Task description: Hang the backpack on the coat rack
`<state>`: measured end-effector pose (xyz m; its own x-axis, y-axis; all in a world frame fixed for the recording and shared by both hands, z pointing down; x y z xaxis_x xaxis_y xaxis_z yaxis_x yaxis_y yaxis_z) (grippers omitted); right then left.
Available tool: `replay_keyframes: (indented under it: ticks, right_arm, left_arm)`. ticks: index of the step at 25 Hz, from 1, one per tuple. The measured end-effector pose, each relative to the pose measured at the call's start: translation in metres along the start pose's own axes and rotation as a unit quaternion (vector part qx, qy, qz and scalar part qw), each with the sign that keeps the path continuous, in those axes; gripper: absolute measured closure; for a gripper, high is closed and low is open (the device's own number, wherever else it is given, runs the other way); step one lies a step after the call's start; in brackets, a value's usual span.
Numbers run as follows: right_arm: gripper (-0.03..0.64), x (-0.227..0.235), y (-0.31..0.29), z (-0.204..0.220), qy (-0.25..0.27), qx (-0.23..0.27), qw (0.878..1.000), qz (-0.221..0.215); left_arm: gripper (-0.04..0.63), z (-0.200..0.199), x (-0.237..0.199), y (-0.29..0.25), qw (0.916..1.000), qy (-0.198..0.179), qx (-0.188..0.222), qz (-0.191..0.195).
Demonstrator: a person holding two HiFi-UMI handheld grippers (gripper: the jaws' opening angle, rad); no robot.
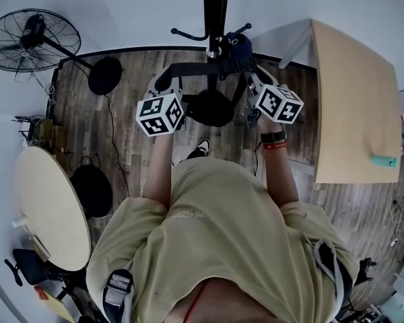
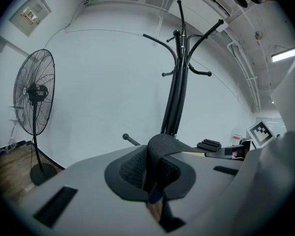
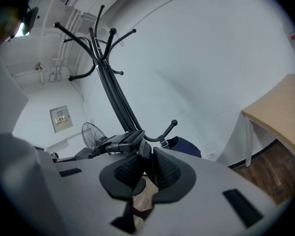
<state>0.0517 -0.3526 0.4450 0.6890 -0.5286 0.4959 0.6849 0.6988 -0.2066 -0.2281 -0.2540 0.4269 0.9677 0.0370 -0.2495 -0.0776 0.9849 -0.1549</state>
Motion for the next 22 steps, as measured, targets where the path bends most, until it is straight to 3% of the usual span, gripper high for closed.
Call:
replay_keyframes:
  ticks: [7, 15, 22]
  right_arm:
    - [0.563, 0.022, -0.018, 0.007, 0.002, -0.020, 0.999, 0.025]
    - [0.565, 0.041, -0.021, 0.047, -0.003, -0.066, 0.997, 0.047]
    - [0.560, 0.036, -0.025, 0.089, 0.003, -0.114, 0.993, 0.038]
  left_arm:
    - [0.571, 0.025, -0.007, -0.024, 0.9993, 0.000, -0.038, 0.000]
    - [0.571, 0.069, -0.008, -0.030, 0.9961, -0.011, -0.086, -0.014]
    - [0.571, 0.107, 0.004, -0.029, 0.9898, -0.025, -0.140, 0.010]
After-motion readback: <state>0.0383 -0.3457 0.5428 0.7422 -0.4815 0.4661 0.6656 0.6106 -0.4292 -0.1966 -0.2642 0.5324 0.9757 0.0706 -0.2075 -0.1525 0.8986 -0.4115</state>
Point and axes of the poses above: the fingertips, and each gripper's own axes: y backward along the fingers, x to its right, z out of its underside, the point moved 10 cm from there along y, backward along the fingers, and after that the axes turned 2 degrees about x, right-handed, at the moved point
